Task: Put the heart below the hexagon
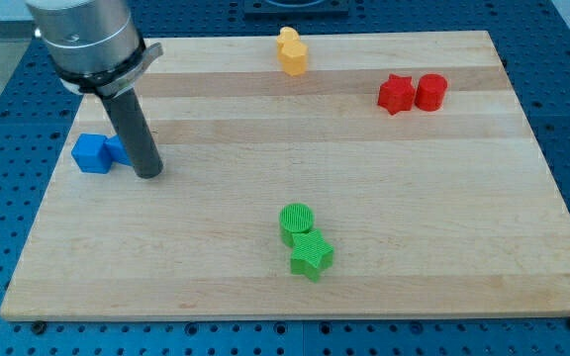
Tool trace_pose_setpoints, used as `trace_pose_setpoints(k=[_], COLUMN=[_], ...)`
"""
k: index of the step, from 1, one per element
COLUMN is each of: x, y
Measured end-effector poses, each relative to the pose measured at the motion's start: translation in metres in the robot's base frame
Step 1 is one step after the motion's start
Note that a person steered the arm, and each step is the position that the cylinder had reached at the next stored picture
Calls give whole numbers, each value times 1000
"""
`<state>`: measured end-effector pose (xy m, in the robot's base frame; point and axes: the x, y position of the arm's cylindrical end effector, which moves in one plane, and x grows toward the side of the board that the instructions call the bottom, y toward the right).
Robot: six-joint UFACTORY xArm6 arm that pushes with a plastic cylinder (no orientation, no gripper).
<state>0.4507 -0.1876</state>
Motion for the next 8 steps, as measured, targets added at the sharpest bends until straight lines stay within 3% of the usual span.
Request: trace_pose_setpoints(k=[8], x=[-36], y=[-21])
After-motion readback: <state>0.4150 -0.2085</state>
